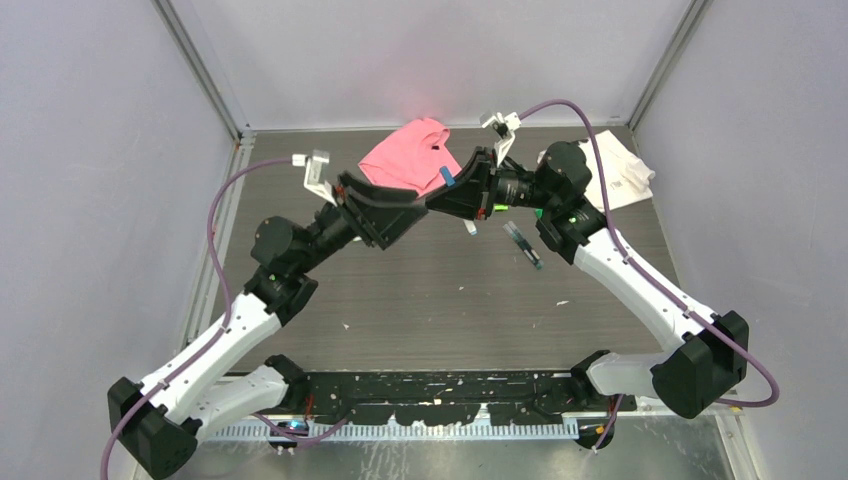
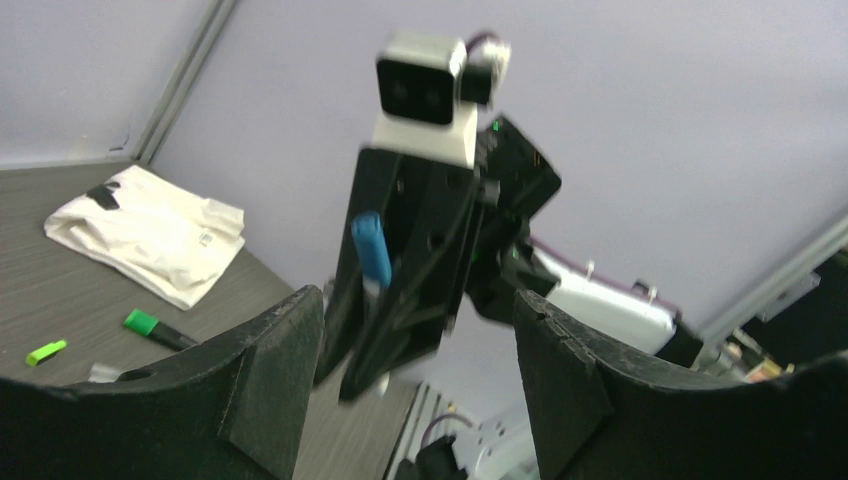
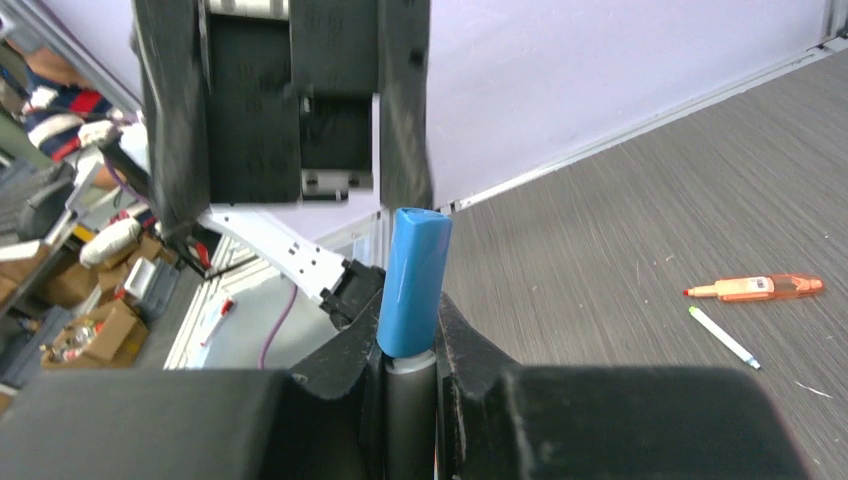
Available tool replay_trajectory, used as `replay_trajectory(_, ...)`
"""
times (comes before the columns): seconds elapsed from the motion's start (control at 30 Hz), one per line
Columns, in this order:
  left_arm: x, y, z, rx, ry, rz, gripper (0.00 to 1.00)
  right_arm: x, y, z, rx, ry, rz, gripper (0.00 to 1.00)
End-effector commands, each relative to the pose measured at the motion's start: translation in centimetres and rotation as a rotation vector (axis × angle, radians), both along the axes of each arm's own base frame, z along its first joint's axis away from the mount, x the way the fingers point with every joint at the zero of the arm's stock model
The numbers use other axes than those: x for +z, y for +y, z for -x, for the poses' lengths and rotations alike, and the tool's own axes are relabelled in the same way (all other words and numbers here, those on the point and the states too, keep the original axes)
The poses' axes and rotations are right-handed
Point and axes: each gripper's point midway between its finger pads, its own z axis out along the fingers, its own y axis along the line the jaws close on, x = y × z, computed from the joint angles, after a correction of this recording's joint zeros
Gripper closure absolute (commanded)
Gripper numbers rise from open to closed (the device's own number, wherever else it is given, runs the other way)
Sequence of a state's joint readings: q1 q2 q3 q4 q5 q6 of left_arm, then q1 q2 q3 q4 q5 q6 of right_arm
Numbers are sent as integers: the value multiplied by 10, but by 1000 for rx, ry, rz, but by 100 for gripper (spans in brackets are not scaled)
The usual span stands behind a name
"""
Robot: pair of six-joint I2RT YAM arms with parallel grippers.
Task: Insert the pens into the pen caps
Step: Press the pen cap onto the pen.
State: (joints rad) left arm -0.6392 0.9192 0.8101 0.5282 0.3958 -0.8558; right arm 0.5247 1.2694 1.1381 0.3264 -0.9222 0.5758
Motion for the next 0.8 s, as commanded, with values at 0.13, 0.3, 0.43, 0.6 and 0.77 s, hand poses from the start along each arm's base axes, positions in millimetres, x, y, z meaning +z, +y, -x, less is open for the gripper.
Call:
replay_trajectory(0.13,-58,-24,13,-26,-120,-115,32,50,-9,-3,-57,-73,-130,99)
replay_trajectory(0.3,-51,-54,1,-9,-168,-83,34,54,-8,-4,-56,-86,-137,99)
replay_trajectory(0.43,-38,-69,-7,-15,-206,-36,37,54,-9,-3,-54,-93,-137,99)
replay_trajectory(0.6,-24,-83,-6,-69,-226,-1,39,54,-10,-2,-57,-96,-138,99)
replay_trajectory(0.77,-15,-88,-4,-103,-232,38,42,54,-11,-4,-60,-100,-142,99)
